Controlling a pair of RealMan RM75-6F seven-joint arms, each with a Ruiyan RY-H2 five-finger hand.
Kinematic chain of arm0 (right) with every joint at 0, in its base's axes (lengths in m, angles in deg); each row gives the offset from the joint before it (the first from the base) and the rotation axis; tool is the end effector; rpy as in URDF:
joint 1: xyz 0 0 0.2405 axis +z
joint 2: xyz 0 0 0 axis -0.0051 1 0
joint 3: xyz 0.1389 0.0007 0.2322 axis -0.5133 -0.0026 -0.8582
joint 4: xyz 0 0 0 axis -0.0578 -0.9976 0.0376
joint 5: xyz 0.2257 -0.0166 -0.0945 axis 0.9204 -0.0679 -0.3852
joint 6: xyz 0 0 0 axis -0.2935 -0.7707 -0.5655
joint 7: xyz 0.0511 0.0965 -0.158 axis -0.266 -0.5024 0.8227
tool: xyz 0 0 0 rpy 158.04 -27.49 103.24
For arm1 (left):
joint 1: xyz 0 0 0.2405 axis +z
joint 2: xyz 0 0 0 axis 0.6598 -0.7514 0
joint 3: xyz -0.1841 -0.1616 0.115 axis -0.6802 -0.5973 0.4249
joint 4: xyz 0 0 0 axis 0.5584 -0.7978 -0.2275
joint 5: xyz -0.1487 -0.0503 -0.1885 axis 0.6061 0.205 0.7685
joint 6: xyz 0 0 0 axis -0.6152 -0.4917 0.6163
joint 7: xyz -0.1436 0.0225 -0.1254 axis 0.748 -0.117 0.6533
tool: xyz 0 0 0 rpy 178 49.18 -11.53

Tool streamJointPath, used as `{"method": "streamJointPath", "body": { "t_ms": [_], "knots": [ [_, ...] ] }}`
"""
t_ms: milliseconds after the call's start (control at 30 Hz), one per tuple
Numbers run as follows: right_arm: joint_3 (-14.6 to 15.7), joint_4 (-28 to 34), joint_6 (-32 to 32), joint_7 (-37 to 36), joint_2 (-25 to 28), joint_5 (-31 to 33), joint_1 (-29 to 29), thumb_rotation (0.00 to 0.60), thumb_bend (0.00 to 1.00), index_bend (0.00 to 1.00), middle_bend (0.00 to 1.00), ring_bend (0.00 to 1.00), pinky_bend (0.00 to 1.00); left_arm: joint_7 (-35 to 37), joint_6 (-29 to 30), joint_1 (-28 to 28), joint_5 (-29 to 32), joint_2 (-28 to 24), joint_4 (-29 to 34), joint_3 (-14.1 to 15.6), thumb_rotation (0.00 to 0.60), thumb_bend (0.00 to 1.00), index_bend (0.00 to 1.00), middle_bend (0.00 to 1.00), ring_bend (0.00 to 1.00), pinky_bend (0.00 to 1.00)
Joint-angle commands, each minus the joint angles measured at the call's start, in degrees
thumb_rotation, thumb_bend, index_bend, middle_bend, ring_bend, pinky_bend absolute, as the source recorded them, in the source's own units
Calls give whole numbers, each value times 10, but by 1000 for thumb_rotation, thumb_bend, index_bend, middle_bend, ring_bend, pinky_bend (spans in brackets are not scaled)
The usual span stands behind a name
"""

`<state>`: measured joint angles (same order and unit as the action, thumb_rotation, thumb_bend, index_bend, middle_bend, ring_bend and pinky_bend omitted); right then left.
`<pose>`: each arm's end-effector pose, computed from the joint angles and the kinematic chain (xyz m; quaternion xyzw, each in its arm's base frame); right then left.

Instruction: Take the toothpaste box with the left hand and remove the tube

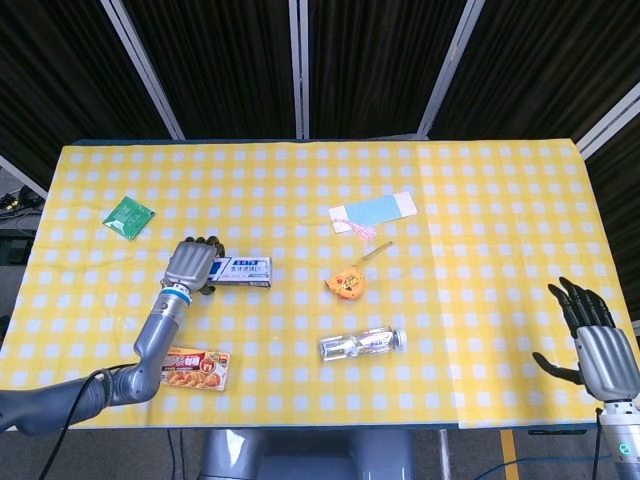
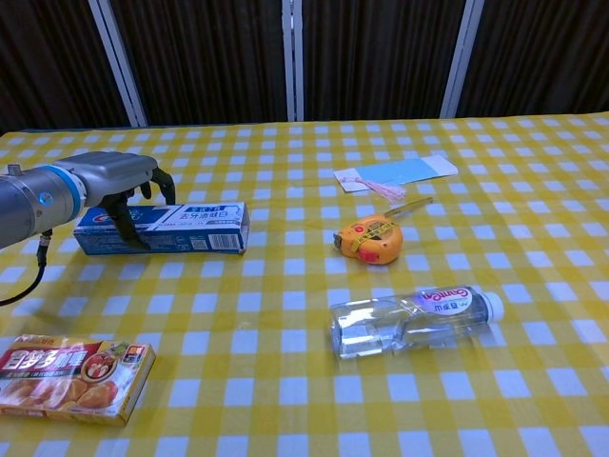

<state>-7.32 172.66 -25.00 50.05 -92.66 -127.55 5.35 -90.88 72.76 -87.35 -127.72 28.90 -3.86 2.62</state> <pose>-0.3425 -0.2396 0.1439 0.5860 -0.4187 0.4198 0.5523 -0.1964 0.4439 -0.0830 -0.7332 -0.3839 -0.2371 0.5087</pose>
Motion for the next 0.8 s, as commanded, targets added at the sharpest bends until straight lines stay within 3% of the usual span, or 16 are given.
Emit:
{"method": "streamJointPath", "body": {
  "t_ms": [33,467,800],
  "knots": [
    [0,0,-2,-2,1,-2,-1,600,83,0,0,0,0,1,26,1,-10,15,-6,5,600,391,564,387,399,386],
    [2,6,-10,-2,4,-8,-3,600,83,6,0,0,0,36,71,23,-76,-33,33,17,600,394,580,402,410,394],
    [3,10,-17,4,4,-14,-6,600,83,6,0,0,0,3,109,18,-178,-156,114,24,600,394,554,373,410,387]
  ]
}}
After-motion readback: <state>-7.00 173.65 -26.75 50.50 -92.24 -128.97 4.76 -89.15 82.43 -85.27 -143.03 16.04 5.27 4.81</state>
